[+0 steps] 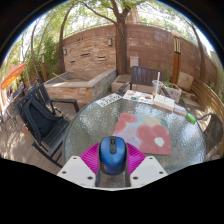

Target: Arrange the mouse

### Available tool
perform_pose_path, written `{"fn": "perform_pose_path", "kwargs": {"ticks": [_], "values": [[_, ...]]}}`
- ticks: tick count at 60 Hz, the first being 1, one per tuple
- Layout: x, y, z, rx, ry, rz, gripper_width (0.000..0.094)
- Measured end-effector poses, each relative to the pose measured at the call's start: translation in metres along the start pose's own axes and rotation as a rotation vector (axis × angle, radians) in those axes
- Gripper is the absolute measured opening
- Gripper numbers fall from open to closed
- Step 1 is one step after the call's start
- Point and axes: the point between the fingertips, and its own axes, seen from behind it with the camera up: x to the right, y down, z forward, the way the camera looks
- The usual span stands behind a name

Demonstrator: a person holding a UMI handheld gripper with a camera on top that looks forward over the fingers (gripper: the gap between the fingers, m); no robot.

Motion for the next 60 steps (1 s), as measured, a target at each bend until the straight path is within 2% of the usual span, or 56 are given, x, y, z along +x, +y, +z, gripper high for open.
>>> {"fn": "perform_pose_path", "kwargs": {"ticks": [8,14,21,26,36,38,43,46,60], "values": [[0.019,-0.109,0.005,0.172,-0.006,0.029,0.0335],[0.063,-0.149,0.036,0.22,0.046,0.064,0.0335],[0.119,-0.13,0.099,0.134,0.134,0.103,0.0335],[0.147,-0.079,0.144,0.035,0.169,0.117,0.0339],[0.161,-0.015,0.181,-0.125,0.147,0.167,0.0487],[0.164,-0.016,0.179,-0.12,0.159,0.174,0.0552],[0.167,-0.025,0.166,-0.102,0.176,0.143,0.0864],[0.166,-0.031,0.154,-0.099,0.183,0.126,0.0839],[0.144,-0.059,0.058,-0.056,0.211,0.093,0.085]]}}
